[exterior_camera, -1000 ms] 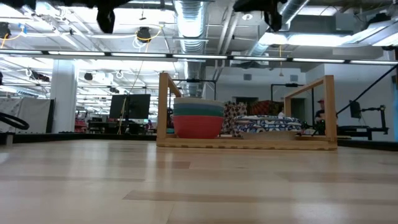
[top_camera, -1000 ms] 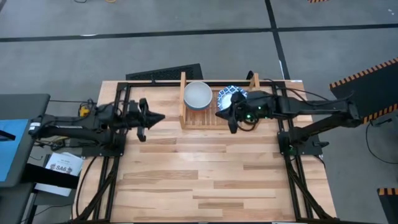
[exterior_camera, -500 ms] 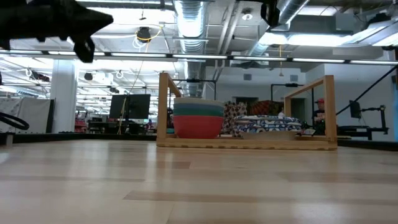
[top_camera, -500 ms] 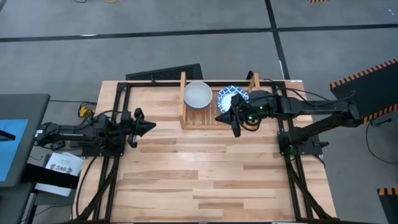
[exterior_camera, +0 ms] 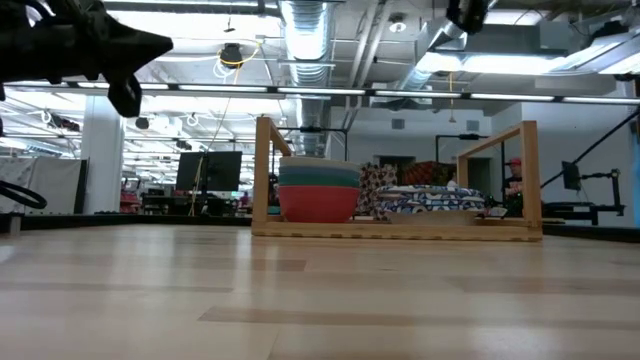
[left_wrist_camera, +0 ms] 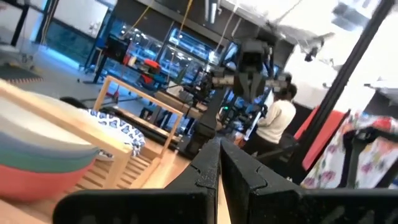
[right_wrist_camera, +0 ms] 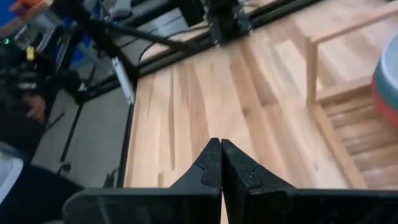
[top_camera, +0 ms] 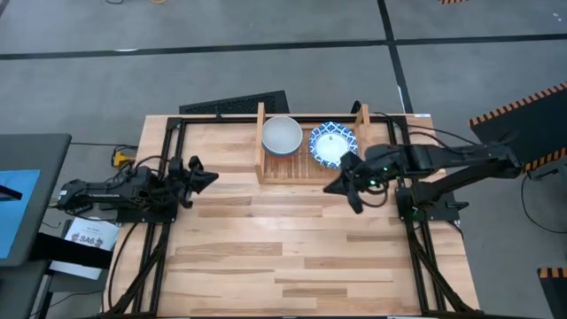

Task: Place and stack bowls onto a shelf
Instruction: Return to Home Position

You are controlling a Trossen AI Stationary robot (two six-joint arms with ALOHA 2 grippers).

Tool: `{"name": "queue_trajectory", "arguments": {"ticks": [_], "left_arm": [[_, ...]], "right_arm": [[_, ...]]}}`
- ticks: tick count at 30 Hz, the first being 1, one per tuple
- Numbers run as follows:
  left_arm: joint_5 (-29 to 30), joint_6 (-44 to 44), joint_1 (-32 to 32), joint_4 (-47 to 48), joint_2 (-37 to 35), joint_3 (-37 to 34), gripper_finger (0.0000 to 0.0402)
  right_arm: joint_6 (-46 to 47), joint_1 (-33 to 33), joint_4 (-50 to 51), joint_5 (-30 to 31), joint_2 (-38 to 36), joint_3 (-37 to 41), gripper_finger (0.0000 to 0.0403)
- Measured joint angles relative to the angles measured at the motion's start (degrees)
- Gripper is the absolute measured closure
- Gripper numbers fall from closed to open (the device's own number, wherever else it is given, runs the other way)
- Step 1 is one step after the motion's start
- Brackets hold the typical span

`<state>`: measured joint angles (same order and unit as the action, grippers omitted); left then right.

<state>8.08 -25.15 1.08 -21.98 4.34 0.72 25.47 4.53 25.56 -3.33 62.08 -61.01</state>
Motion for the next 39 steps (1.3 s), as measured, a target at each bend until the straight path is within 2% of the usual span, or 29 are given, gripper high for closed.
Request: {"name": "queue_trajectory", "arguments": {"ticks": [6,14,16,21,30,35,39], "left_arm": [[0.30,-2.16,0.02,3.37,0.01,0.08,0.0401],[0.31,-1.92,0.02,15.06,0.09,0.10,0.0401],[0.31,-1.91,0.02,19.63,0.11,0.10,0.0401],[-0.70,-1.87,0.02,19.76,0.35,0.06,0.0401],[-0.73,-1.87,0.02,19.74,0.35,0.04,0.0401],[-0.75,-1.87,0.02,19.72,0.35,0.04,0.0401],[-0.77,-1.87,0.02,19.66,0.35,0.02,0.0401]], "right_arm": [[2.14,1.62,-2.73,0.09,-11.32,12.35,0.0384],[1.07,-4.02,-16.22,-2.47,-28.34,29.88,0.0384],[1.04,-3.53,-19.47,-2.89,-32.18,33.85,0.0384],[1.07,-0.30,-27.85,-2.83,-40.07,43.44,0.0384],[0.86,5.00,-29.98,0.40,-49.49,53.18,0.0384],[0.21,5.46,-35.33,1.71,-55.74,60.08,0.0384],[-3.17,4.19,-28.99,3.18,-60.78,60.50,0.0383]]}}
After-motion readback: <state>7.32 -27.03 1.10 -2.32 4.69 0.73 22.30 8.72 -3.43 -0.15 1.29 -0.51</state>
